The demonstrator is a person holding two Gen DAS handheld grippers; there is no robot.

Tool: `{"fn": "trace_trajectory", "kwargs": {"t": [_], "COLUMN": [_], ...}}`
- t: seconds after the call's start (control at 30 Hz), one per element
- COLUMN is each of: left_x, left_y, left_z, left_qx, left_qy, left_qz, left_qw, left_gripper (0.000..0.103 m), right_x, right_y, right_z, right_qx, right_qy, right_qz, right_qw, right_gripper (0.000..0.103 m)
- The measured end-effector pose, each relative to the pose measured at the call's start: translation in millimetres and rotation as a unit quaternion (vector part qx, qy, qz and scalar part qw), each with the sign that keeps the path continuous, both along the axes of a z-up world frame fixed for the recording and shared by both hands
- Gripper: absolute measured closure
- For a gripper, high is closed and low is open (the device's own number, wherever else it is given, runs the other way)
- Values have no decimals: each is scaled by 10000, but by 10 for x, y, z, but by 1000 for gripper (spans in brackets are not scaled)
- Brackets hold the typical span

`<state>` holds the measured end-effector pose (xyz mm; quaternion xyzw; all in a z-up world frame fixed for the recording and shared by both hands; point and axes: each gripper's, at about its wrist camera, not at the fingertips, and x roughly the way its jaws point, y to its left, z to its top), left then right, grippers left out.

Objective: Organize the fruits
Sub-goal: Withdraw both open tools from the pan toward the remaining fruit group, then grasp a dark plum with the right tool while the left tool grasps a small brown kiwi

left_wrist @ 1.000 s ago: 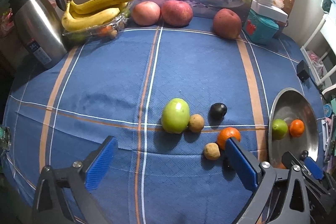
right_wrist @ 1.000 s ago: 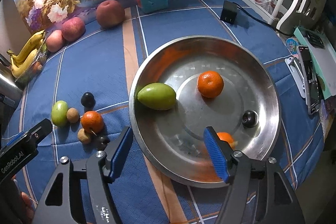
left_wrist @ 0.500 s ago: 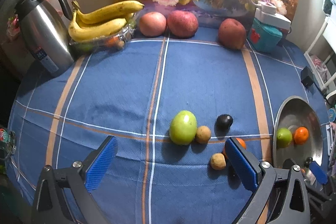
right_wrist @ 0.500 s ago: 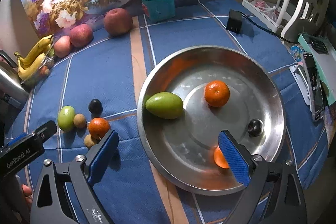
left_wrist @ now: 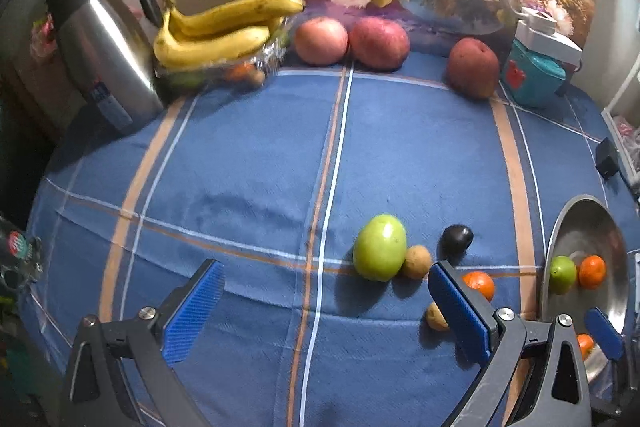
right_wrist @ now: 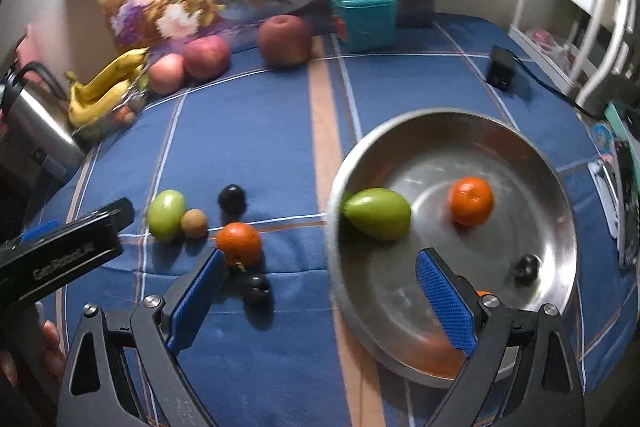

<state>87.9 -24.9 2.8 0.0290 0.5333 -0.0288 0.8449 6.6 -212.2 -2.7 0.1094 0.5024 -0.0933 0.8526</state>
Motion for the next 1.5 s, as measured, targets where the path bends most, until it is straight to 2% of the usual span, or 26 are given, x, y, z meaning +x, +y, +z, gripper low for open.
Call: {"fn": "trace_trajectory", "kwargs": {"t": [0.17,0.37,0.63,0.7,0.77,0.83,0.93,1.07,1.17,1.27,1.5], "left_x": [-3,-23,56,67,74,79,78,79,74,71,43], "left_y": [113,207,295,298,297,285,260,222,195,166,77], "left_z": [-120,-60,-203,-243,-282,-301,-337,-407,-473,-533,-629], "left_qx": [266,216,-103,-155,-235,-237,-348,-533,-689,-799,-845], "left_qy": [118,-117,203,310,381,402,485,655,807,921,1095], "left_qz": [120,160,312,324,308,295,227,122,75,28,-96], "left_qw": [9995,9996,9993,9989,9985,9985,9980,9963,9943,9925,9903], "left_gripper": [0,0,0,0,0,0,0,1,3,10,19], "right_x": [61,111,195,214,232,235,234,232,220,219,239], "right_y": [82,219,337,350,356,353,349,360,355,339,360], "right_z": [-22,-24,-137,-166,-203,-243,-312,-377,-417,-465,-540], "right_qx": [362,483,303,287,285,291,338,355,345,330,250], "right_qy": [-47,-105,212,276,348,405,507,614,724,825,991], "right_qz": [138,381,620,672,678,685,719,745,737,697,744], "right_qw": [9992,9981,9974,9969,9967,9964,9955,9947,9940,9936,9920], "right_gripper": [7,7,8,15,27,29,42,53,56,63,67]}}
